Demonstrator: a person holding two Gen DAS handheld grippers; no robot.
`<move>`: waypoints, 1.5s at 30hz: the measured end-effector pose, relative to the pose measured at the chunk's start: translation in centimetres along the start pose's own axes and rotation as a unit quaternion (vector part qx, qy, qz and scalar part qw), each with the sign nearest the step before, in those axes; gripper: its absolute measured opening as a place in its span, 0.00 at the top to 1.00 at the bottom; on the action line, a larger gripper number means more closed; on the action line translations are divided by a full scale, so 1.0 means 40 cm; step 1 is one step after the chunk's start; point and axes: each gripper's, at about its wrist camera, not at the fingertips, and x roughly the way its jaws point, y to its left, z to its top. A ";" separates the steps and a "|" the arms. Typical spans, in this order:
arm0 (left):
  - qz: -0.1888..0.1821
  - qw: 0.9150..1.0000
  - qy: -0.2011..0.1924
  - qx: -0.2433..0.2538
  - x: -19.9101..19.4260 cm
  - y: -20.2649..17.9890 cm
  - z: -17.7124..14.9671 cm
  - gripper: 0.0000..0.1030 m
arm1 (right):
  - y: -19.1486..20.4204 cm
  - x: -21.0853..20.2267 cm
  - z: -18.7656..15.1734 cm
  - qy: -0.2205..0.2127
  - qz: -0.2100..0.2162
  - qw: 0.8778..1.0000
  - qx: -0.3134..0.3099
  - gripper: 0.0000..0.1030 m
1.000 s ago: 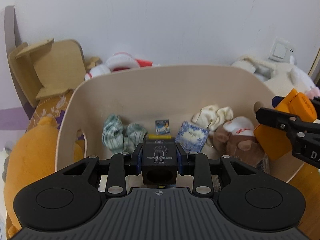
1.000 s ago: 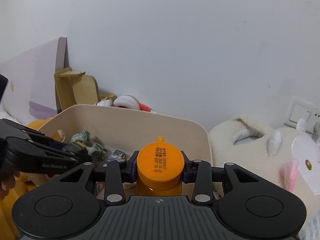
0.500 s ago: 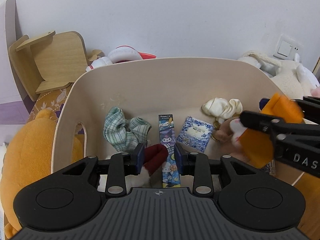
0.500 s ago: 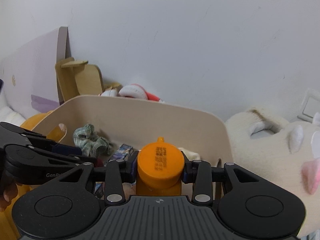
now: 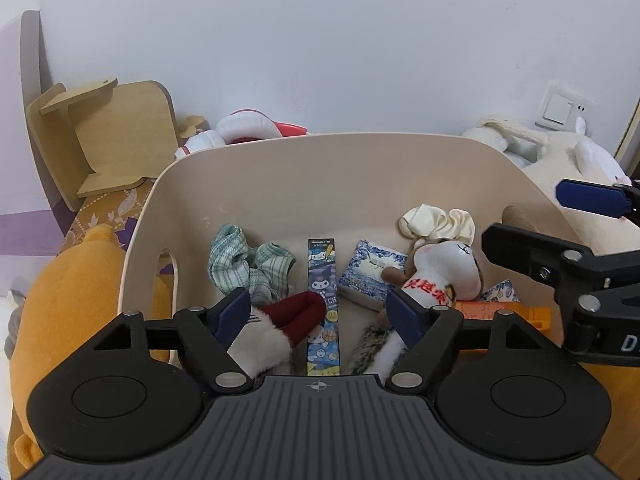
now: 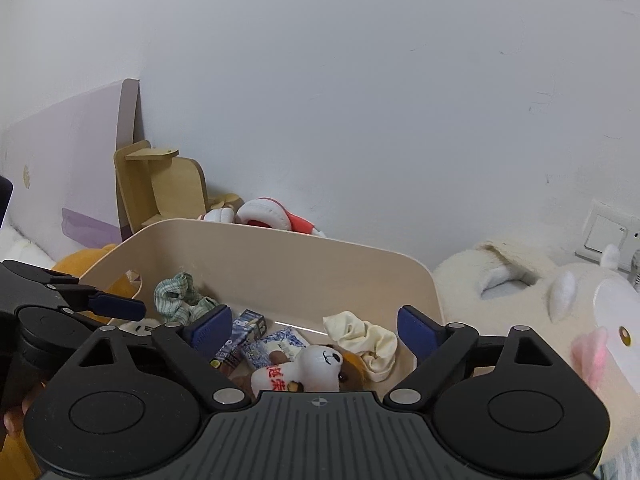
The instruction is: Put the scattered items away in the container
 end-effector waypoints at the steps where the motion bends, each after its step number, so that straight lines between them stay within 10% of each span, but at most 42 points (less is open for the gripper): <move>1: -0.002 1.000 0.001 -0.001 -0.005 0.000 -0.002 0.24 | 0.000 -0.007 -0.002 -0.001 -0.001 1.000 0.001 0.04; 26: 0.000 1.000 -0.027 -0.004 -0.183 -0.018 -0.084 0.16 | 0.013 -0.184 -0.073 -0.017 -0.014 0.999 0.045 0.00; 45: 0.018 0.992 -0.125 -0.028 -0.360 -0.048 -0.201 0.16 | 0.058 -0.379 -0.146 -0.107 -0.055 0.991 0.062 0.00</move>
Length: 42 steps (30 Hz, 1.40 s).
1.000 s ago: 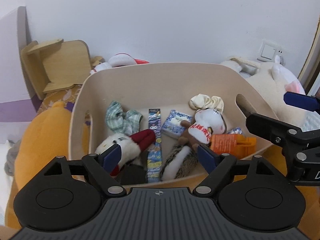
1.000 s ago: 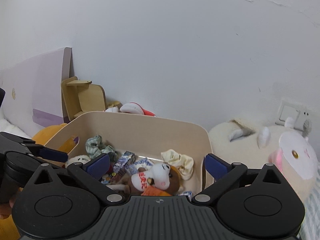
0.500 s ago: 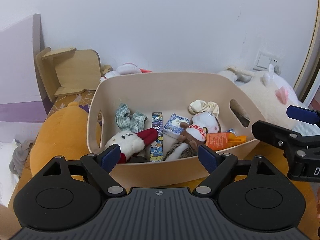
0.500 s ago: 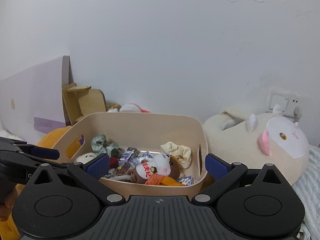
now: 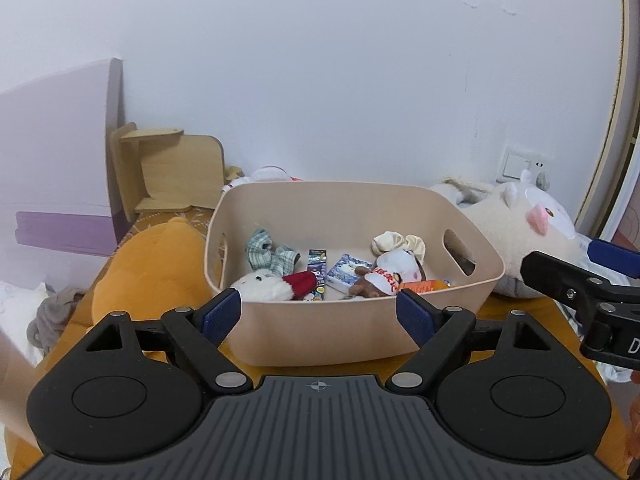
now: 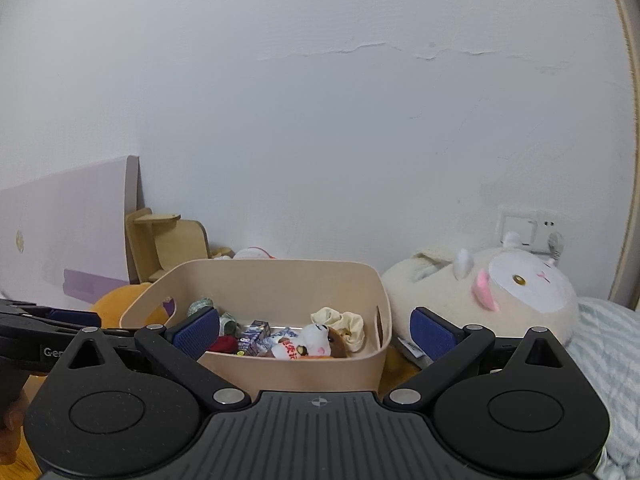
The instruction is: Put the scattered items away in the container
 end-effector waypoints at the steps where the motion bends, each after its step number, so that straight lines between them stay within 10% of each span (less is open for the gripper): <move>1: 0.002 1.000 -0.004 0.003 -0.011 -0.002 -0.005 0.16 | -0.001 -0.011 -0.004 -0.002 0.001 1.000 0.002 0.00; 42: -0.003 0.999 -0.039 0.016 -0.419 -0.020 -0.212 0.13 | 0.051 -0.412 -0.153 -0.059 -0.027 0.998 0.011 0.00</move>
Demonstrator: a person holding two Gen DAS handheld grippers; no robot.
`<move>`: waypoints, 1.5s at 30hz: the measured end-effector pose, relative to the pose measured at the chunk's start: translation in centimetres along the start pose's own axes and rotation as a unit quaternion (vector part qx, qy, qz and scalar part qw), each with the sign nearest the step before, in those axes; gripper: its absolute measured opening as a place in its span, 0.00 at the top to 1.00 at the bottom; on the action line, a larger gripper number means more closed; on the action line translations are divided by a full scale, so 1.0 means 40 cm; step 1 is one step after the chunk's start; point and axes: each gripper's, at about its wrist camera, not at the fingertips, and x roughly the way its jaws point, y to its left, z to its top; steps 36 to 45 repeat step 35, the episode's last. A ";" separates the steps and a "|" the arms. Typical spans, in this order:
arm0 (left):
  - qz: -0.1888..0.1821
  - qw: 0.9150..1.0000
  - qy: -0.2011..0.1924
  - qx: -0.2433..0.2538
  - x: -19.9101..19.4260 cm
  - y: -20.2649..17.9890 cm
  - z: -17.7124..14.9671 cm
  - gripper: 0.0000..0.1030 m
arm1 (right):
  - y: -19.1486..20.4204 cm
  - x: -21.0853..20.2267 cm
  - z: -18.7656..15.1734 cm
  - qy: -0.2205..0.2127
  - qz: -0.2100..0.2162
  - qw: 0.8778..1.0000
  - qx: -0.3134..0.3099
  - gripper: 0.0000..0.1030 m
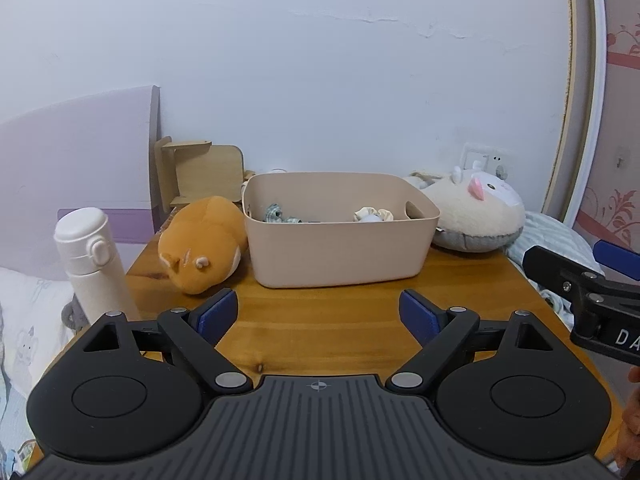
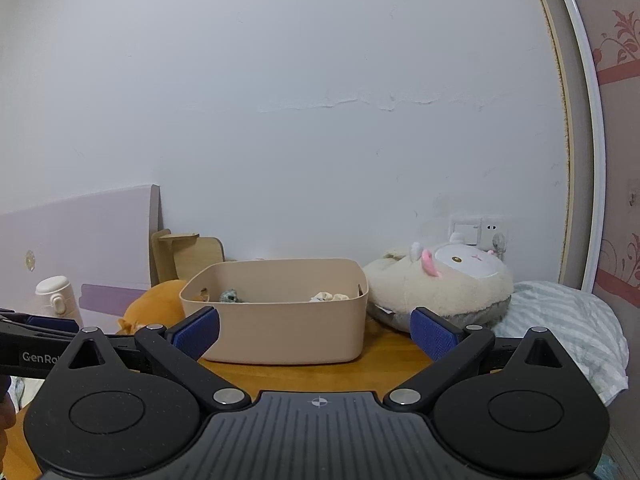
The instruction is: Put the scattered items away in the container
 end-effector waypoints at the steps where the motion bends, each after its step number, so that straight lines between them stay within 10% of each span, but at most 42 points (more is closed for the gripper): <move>1: 0.001 1.000 -0.002 0.002 -0.010 -0.002 -0.003 0.13 | 0.002 -0.010 -0.003 -0.002 0.000 1.000 0.000 0.00; 45: -0.010 1.000 0.001 0.006 -0.206 -0.021 -0.158 0.11 | 0.060 -0.250 -0.105 -0.012 -0.031 0.999 0.009 0.00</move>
